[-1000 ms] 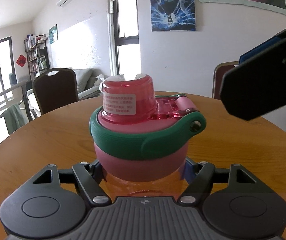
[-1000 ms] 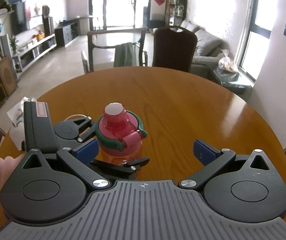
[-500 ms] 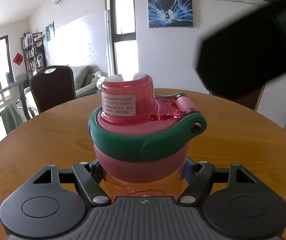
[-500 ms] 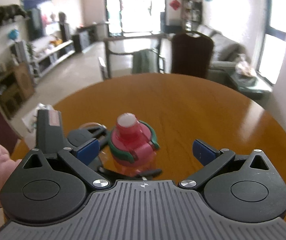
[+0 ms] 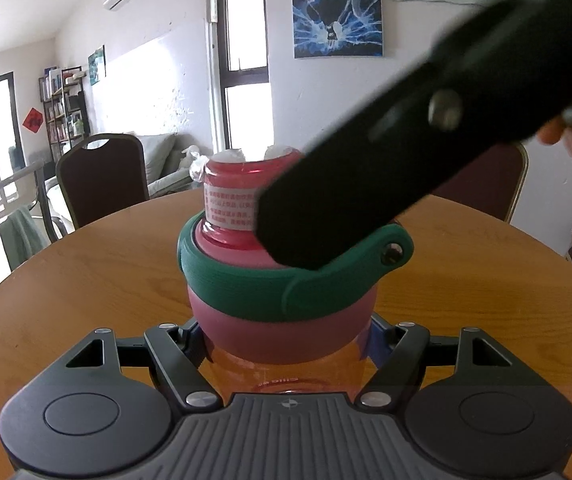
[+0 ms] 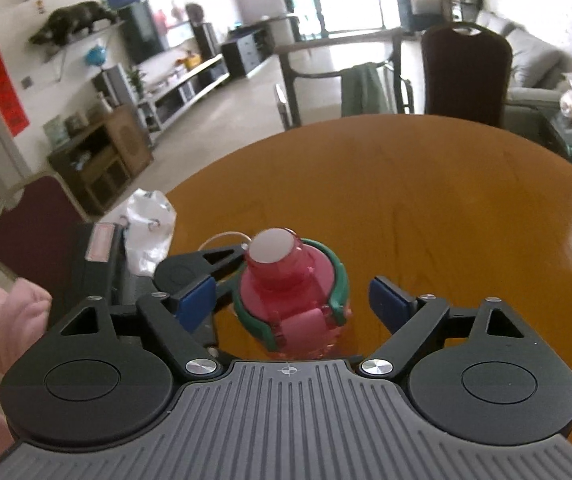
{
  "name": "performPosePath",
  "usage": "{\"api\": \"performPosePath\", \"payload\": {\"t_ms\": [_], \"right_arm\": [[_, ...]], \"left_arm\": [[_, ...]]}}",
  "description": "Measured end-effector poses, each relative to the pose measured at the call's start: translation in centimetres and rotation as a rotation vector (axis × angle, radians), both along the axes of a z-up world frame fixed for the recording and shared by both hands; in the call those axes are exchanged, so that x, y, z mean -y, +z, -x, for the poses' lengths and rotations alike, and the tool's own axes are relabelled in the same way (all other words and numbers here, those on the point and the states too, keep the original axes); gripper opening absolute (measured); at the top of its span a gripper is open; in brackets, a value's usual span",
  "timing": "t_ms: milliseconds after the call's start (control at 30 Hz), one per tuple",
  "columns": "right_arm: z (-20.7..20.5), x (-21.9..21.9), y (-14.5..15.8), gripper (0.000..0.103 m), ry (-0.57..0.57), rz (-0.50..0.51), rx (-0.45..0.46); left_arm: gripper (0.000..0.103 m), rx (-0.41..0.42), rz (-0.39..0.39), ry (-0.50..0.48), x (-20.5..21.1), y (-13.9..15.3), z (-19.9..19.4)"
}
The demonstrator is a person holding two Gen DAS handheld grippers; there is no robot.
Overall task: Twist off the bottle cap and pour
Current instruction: 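Bring the right tool over the bottle lid and grip the green lid ring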
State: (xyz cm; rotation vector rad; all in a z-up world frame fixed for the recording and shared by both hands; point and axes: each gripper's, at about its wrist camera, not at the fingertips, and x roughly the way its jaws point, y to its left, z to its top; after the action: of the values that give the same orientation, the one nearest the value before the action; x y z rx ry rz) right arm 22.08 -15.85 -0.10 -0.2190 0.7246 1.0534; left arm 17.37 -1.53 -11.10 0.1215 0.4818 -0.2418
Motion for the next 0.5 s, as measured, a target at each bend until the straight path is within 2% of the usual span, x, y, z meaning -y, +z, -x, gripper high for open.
{"api": "performPosePath", "payload": {"t_ms": [133, 233, 267, 433, 500], "right_arm": [[0.3, -0.1, -0.8, 0.087, 0.016, 0.019, 0.043], [0.4, -1.1, -1.5, 0.078, 0.032, 0.041, 0.071], [0.5, -1.1, -1.7, 0.072, 0.034, 0.038, 0.071], [0.8, -1.1, -2.1, 0.071, 0.085, 0.048, 0.106], [0.2, -0.8, -1.9, 0.071, 0.144, 0.049, 0.094]], "left_arm": [[0.072, 0.004, 0.004, 0.000, 0.0, 0.0, 0.0], [0.072, 0.008, 0.008, 0.001, 0.0, 0.0, 0.0], [0.072, 0.009, 0.009, 0.000, 0.0, 0.0, 0.0], [0.072, 0.011, 0.011, -0.010, -0.1, 0.0, 0.2], [0.072, 0.015, 0.007, -0.028, 0.0, 0.0, 0.3]]}}
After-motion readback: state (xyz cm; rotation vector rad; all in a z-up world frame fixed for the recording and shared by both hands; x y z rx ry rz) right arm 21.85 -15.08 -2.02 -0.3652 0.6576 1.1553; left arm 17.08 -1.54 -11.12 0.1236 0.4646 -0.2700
